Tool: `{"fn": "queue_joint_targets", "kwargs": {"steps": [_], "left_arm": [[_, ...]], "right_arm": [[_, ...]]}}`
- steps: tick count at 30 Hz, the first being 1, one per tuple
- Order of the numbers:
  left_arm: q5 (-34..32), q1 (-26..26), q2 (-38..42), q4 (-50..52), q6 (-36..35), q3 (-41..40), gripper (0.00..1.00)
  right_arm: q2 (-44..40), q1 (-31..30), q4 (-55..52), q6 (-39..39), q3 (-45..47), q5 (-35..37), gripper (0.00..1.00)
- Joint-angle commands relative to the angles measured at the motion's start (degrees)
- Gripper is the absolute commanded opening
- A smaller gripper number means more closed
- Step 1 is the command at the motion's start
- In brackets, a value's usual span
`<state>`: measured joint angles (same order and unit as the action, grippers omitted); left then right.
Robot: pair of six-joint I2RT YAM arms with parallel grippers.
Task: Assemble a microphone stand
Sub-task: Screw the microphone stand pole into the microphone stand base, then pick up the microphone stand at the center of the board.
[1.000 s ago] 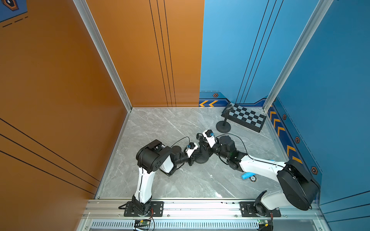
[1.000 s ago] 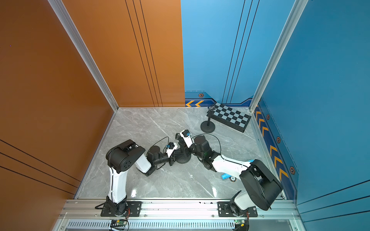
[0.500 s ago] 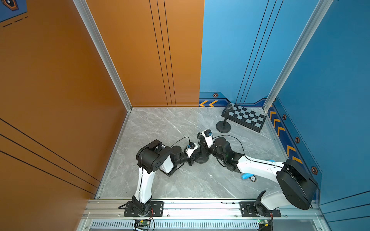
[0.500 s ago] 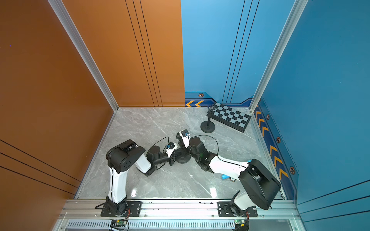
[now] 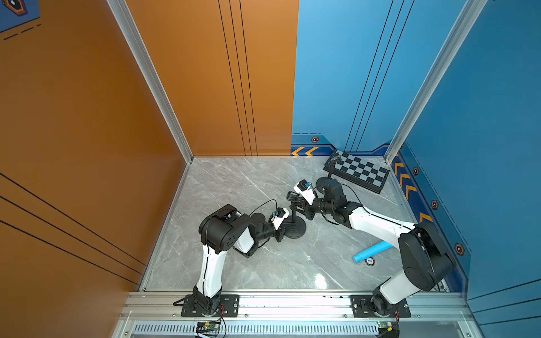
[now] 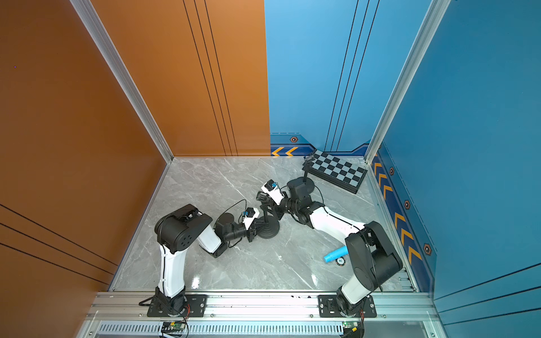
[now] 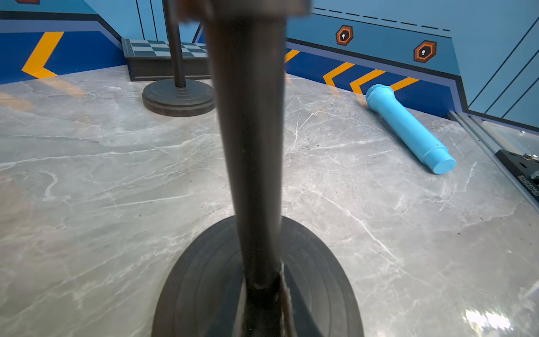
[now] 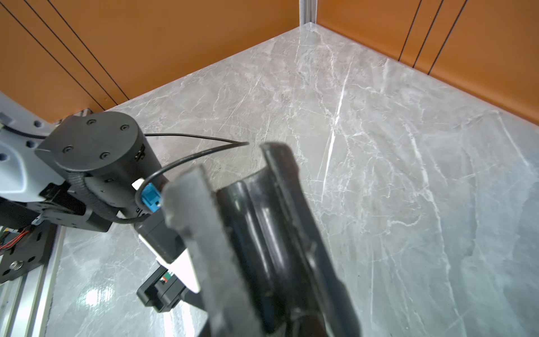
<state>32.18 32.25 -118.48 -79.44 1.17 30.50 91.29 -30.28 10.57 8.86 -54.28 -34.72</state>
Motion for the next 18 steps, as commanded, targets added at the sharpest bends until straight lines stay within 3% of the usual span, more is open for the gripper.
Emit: {"fn": "queue_joint_targets", "kwargs": {"steps": [1,2,7,10,14,17,18], "left_arm": [[-0.8,0.0,-1.1,8.8,-0.6,-2.1,0.19],[-1.0,0.0,-1.0,8.8,-0.6,-2.0,0.19],[-1.5,0.2,-1.3,8.8,-0.1,-1.7,0.19],[-1.8,0.2,-1.6,8.8,0.1,-1.6,0.19],[-2.1,0.3,-1.2,8.8,-0.2,-1.9,0.19],[-2.6,0.4,-0.8,8.8,-0.3,-2.2,0.19],[-2.7,0.4,-0.7,8.8,-0.3,-2.2,0.19]], "right_arm": [[-2.5,-2.1,5.5,-5.3,4.6,12.1,0.00],[-3.7,-3.6,8.7,-7.1,6.9,17.7,0.00],[-7.6,-19.7,19.7,-16.4,17.4,61.8,0.00],[-5.2,-26.3,19.0,-23.6,17.1,76.9,0.00],[-2.9,-27.5,18.0,-24.4,15.1,74.7,0.00],[-5.3,-24.5,17.1,-24.2,15.0,64.9,0.00],[-6.2,-23.0,16.6,-23.1,14.9,59.7,0.06]]}}
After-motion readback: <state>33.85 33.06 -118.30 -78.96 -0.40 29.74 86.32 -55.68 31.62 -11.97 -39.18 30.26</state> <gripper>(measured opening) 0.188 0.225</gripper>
